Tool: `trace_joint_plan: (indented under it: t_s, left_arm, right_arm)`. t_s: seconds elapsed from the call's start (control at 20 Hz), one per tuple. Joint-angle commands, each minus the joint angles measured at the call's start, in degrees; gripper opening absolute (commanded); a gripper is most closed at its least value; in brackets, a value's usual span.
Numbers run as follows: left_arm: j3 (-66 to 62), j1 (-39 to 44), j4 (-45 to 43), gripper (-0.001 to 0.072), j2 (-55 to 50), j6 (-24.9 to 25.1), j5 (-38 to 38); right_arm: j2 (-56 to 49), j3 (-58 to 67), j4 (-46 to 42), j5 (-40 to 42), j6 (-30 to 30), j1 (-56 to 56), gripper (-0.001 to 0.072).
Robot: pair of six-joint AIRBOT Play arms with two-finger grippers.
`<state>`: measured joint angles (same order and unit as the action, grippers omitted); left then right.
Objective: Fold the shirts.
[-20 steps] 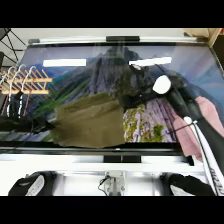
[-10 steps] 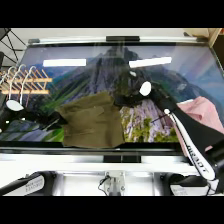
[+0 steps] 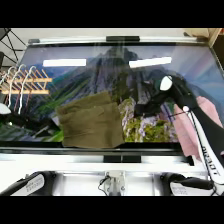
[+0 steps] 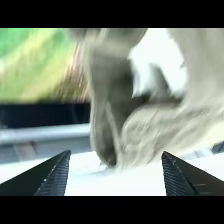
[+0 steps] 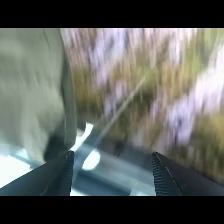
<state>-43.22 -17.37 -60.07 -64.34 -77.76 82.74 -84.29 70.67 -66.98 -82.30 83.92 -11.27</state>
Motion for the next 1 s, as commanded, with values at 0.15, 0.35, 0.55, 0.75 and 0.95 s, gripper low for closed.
trace_joint_plan:
  t_s: [0.15, 0.35, 0.55, 0.75, 0.95]
  left_arm:
    - [20.1, 0.4, 9.0, 0.0687, 6.8, 3.5, -9.7]
    - [21.7, 3.6, 12.5, 0.0606, 6.7, 3.8, -19.4]
    - [21.7, 6.9, 15.1, 0.0153, 6.7, 6.9, -21.4]
    - [21.7, 9.5, 15.1, 0.0067, 6.8, 9.2, -21.2]
    - [21.7, 9.4, 15.1, 0.0067, 6.8, 10.3, -21.3]
  right_arm:
    - [3.6, -14.4, 9.6, 3.1, -2.1, 2.2, 0.0603]
    - [3.6, -15.0, 11.3, 2.1, -3.5, 2.1, 0.0684]
    - [4.2, -21.7, 17.1, 6.1, -3.5, 2.1, 0.0684]
    - [4.2, -28.2, 26.1, 12.6, -3.2, 2.1, 0.0684]
    - [4.2, -28.8, 26.2, 14.1, -3.1, -5.7, 0.0684]
